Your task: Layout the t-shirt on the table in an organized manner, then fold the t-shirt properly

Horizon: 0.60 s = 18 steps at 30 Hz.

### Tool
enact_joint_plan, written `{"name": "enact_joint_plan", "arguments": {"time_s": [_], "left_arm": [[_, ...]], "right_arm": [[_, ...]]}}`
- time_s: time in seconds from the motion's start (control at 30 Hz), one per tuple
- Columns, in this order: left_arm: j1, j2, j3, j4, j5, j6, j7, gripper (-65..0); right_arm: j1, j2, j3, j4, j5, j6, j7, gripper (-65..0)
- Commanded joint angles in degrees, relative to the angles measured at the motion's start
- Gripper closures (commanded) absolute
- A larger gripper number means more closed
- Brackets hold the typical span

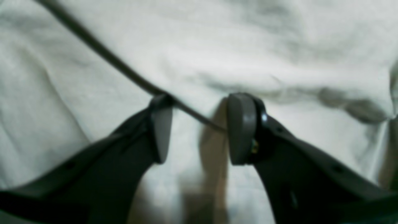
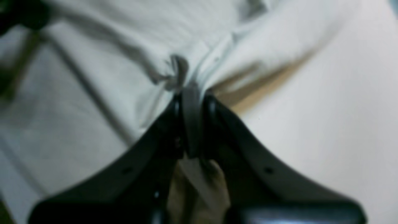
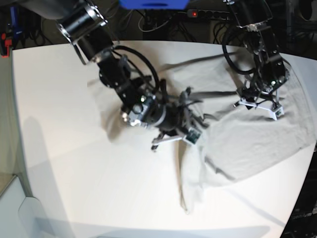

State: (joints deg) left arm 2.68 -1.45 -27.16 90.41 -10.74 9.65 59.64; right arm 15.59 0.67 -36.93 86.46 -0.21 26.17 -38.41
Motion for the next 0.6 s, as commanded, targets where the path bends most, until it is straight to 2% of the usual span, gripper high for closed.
{"name": "enact_joint_plan", "arguments": {"time_s": [0.0, 0.13, 0.3, 0.37, 0.57], "left_arm": [[-0.70, -0.52, 0.04, 0.71, -0.11, 0.42, 0.10, -28.3], [-0.70, -0.61, -0.14, 0.71, -0.11, 0.42, 0.36, -28.3], [-0.61, -0.61, -0.40, 3.00, -0.11, 0.42, 0.54, -28.3], [-0.52, -0.70, -0.40, 4.58, -0.11, 0.06, 2.39, -28.3], [-0.61, -0.70, -0.49, 13.81, -0.64, 0.06, 8.45, -28.3]], "right_arm": [[0.89, 0.96, -1.27, 3.17, -0.19, 0.07, 1.09, 0.0], [-0.78, 3.07, -8.74, 4.93, -0.28, 0.07, 1.09, 0.0], [-1.05, 2.81, -14.63, -1.75, -0.28, 0.07, 0.57, -0.8], [-0.96, 2.81, -16.66, -3.77, -0.28, 0.07, 0.57, -5.1], [-1.05, 2.98, -17.89, -5.36, -0.28, 0.07, 0.57, -26.1]]}}
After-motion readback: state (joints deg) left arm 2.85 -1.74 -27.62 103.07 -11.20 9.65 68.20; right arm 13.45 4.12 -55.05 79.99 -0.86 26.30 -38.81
